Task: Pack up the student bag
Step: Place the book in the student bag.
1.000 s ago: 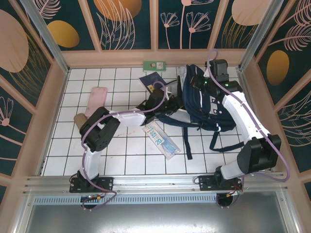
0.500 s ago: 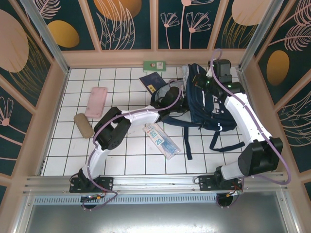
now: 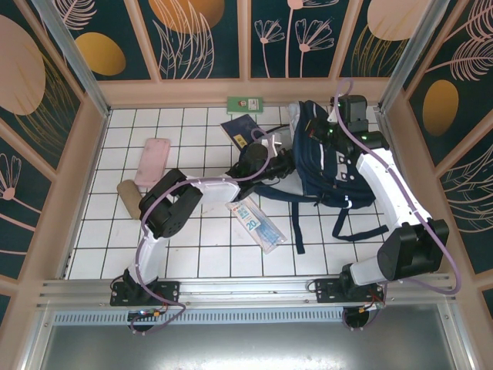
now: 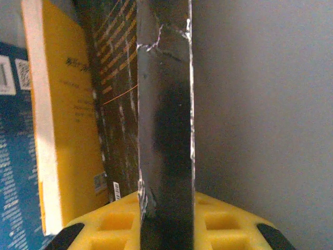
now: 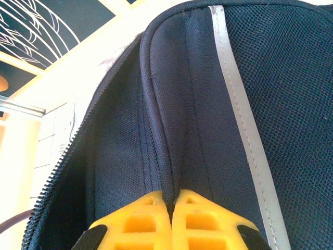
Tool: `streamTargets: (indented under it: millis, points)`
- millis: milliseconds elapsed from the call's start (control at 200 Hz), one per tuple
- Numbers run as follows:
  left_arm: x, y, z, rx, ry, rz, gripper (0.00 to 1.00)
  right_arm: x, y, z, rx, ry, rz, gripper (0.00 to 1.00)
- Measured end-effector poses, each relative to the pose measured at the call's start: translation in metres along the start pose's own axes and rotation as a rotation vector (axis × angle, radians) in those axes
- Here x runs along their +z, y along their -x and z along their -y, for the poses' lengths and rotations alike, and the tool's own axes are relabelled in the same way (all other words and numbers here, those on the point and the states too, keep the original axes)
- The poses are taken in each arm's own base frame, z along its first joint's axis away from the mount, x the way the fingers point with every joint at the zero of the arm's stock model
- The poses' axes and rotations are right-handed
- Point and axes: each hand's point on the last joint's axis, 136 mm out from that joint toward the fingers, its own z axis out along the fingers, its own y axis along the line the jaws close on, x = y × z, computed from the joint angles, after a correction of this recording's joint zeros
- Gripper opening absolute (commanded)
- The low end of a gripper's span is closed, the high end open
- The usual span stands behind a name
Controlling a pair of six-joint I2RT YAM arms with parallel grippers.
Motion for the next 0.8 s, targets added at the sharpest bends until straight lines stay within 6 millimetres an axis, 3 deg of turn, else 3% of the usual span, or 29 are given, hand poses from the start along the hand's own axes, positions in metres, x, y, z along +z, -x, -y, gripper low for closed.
streamTargets:
  millis: [85,165,420,480,555,800]
  points:
    - [0.001,0.0,0.001,-0.02,-0.021,-0.007,0.0,-0.001,0.001,0.001,0.005,0.002,0.002,0.0]
    - [0.003,-0.003,-0.009,-0.034,0.005,-0.018,0.0,-0.001,0.002,0.001,0.012,0.005,0.003,0.0]
    - [0.012,-0.023,-0.09,-0.079,0.289,-0.063,0.0,-0.001,0.001,0.0,0.016,0.009,-0.002,0.0]
    - [0.014,-0.025,-0.101,-0.077,0.329,-0.071,0.0,-0.001,0.001,0.0,0.016,0.011,-0.003,0.0]
    - [0.019,-0.025,-0.102,-0.061,0.345,-0.08,0.02,-0.001,0.001,0.0,0.016,0.011,-0.004,0.0]
    - [0.059,-0.029,-0.061,0.037,0.297,-0.114,0.18,-0.002,0.001,0.0,0.023,0.01,-0.003,0.0]
